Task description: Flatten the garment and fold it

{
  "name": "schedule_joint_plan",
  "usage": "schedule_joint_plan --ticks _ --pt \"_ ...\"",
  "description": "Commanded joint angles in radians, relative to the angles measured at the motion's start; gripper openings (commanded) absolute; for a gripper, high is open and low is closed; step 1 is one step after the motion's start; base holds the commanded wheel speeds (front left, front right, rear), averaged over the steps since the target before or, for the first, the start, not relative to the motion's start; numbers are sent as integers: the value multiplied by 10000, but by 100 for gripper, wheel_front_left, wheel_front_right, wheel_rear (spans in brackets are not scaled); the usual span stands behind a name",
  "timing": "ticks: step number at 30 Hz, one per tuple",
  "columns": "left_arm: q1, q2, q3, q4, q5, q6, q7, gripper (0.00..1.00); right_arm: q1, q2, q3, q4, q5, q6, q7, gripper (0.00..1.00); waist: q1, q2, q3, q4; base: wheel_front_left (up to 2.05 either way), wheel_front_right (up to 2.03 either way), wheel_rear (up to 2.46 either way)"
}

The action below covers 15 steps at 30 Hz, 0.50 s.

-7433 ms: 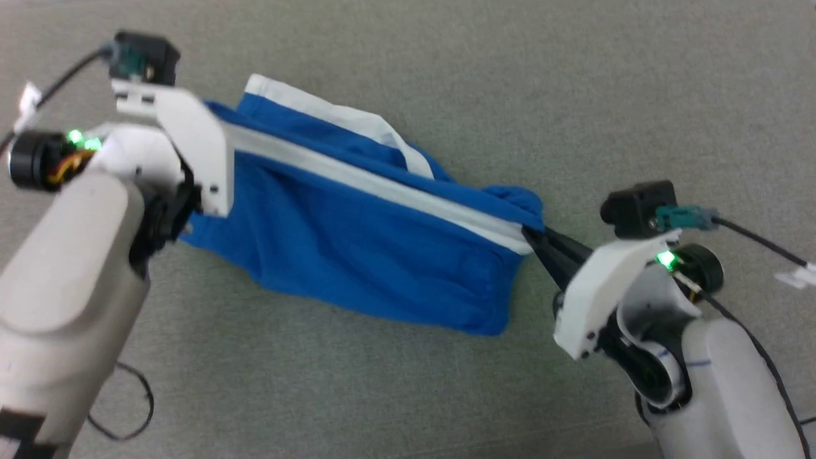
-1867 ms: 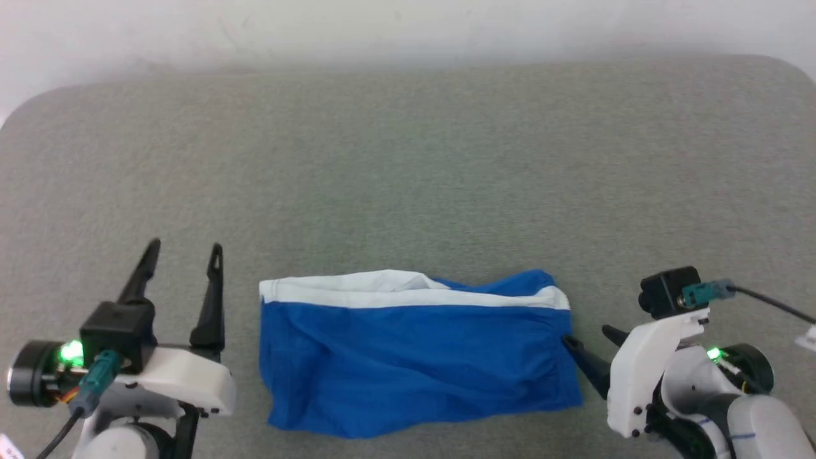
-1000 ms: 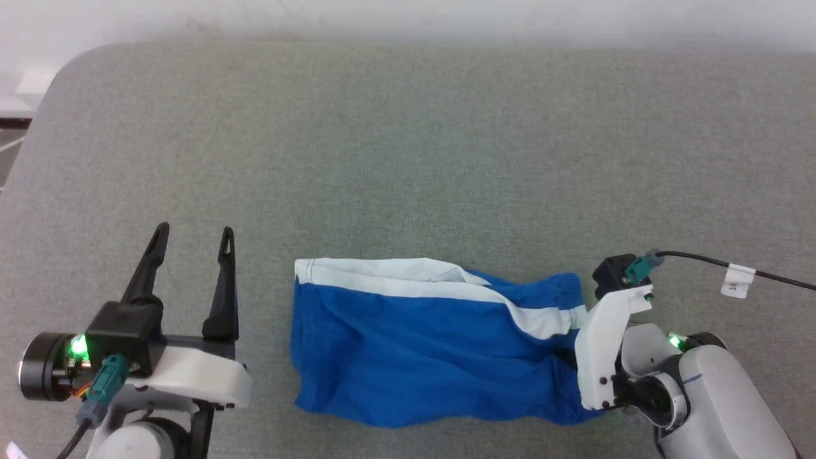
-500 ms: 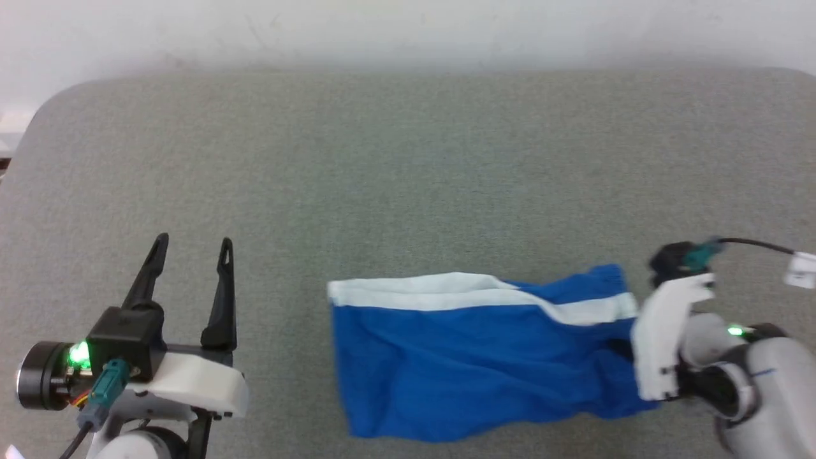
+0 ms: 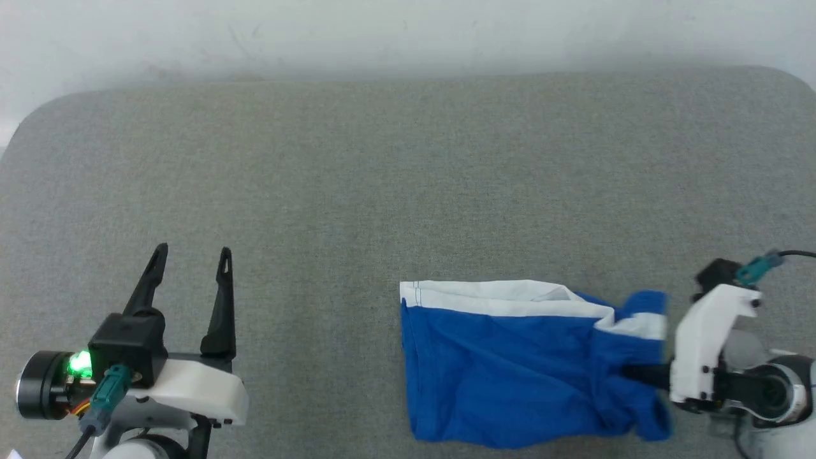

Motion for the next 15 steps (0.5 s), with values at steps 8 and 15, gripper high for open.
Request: schedule_joint_plan --ticks 8,15 --pt "-69 0 -48 -1 48 18 54 100 -166 721 -147 -207 1282 -9 738 0 0 0 13 200 0 0 0" --pt "-245 -100 -182 117 37 -84 67 100 -713 729 1557 1147 2671 -9 -700 0 0 0 -8 487 0 0 0"
